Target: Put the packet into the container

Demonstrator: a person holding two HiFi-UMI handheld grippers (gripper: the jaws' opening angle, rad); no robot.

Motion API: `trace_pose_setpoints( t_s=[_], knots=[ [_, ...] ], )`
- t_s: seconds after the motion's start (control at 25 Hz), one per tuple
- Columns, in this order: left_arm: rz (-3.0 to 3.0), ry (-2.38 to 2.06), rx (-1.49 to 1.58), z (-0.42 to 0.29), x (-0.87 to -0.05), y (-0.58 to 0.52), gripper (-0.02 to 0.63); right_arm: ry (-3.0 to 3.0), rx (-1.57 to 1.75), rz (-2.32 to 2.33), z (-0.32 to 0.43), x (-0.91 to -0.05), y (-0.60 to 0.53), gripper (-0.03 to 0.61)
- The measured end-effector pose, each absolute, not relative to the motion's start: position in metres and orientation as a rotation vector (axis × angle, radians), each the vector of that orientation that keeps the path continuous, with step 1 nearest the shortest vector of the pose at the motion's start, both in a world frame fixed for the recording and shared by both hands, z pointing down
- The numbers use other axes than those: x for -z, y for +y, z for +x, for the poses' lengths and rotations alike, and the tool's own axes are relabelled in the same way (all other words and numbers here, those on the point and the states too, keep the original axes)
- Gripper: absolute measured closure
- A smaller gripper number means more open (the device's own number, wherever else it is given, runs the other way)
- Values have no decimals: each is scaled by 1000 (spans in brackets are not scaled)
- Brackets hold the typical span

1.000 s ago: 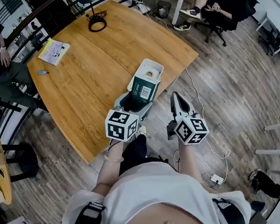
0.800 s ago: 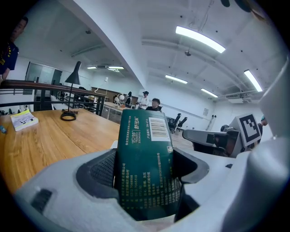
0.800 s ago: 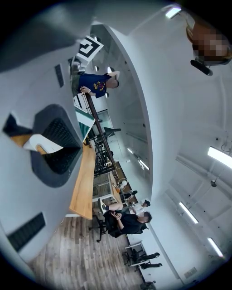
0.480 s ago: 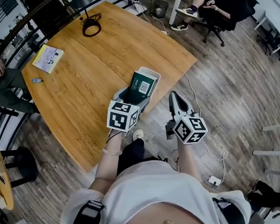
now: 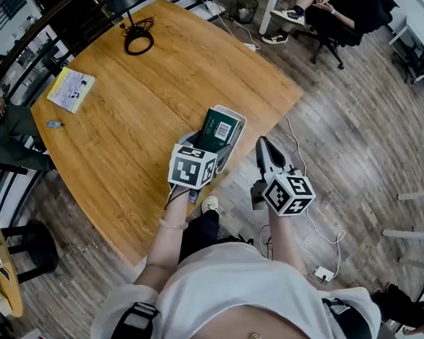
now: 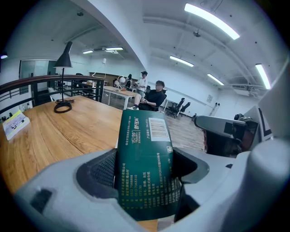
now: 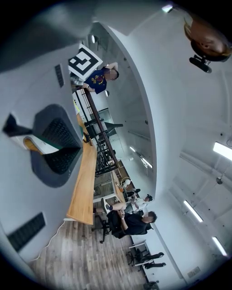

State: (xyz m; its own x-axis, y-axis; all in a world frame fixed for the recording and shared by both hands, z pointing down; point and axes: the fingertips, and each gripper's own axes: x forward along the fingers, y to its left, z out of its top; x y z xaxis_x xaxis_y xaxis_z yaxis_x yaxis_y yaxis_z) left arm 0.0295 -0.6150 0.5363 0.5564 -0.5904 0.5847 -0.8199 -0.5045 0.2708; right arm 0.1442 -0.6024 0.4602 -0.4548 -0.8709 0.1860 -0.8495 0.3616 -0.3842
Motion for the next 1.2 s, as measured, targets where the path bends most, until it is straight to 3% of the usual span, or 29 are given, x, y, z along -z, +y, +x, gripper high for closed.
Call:
trace_pose_setpoints(
  t_s=[1.2],
  knots=[
    [2143, -1021, -881, 54, -605, -644, 230, 2500, 722, -1692, 150, -478, -632, 566]
  ],
)
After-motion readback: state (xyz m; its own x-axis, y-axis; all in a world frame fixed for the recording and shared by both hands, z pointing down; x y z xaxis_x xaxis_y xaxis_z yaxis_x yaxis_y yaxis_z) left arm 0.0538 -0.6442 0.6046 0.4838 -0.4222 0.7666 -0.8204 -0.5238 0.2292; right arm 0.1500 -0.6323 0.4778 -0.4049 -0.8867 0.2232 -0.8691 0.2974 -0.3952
